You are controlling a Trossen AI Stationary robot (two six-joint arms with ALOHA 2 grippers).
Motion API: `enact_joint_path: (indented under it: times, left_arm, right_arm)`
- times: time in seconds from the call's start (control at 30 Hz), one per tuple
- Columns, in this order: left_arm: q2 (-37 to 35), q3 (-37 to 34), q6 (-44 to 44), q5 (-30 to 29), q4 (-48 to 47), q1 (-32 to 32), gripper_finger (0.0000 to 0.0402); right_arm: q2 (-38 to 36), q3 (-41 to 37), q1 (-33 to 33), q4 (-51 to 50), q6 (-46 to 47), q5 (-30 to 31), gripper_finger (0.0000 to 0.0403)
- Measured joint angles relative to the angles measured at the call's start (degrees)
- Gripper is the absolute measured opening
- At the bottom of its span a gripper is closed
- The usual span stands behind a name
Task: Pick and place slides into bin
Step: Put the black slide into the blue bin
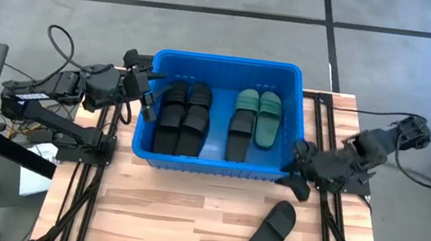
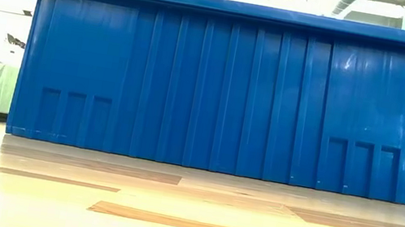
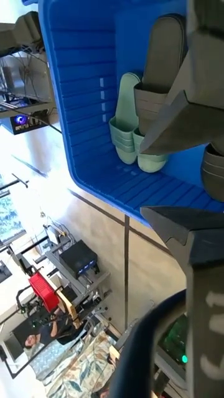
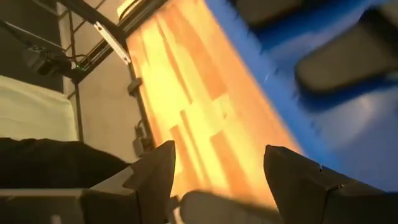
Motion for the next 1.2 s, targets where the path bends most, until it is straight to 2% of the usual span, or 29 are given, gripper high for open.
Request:
enact_joint_path:
  times: [0.3, 0.57, 0.77, 0.9, 1.2]
  left_arm:
    - [0.0, 0.0, 0.0, 3.0, -0.3, 0.0, 0.0133]
    - [0.0, 0.0, 0.0, 4.4, -0.2, 0.0, 0.0133]
    - [0.0, 0.0, -0.8, 5.6, -0.1, 0.0, 0.0133]
    - [0.0, 0.0, -1.0, 6.2, 0.3, 0.0, 0.0133]
    - [0.0, 0.0, -1.5, 6.2, 0.3, 0.0, 0.0133]
  right_arm:
    - [7.8, 0.0, 17.5, -1.9, 24.2, 8.4, 0.023]
    - [18.6, 0.0, 24.7, -0.1, 38.3, 9.5, 0.023]
    - [27.5, 0.0, 25.6, 3.2, 40.9, 8.6, 0.023]
    - [33.5, 2.2, 25.4, 0.7, 41.3, 8.3, 0.023]
    - [46.7, 13.8, 25.6, -19.8, 41.3, 3.8, 0.023]
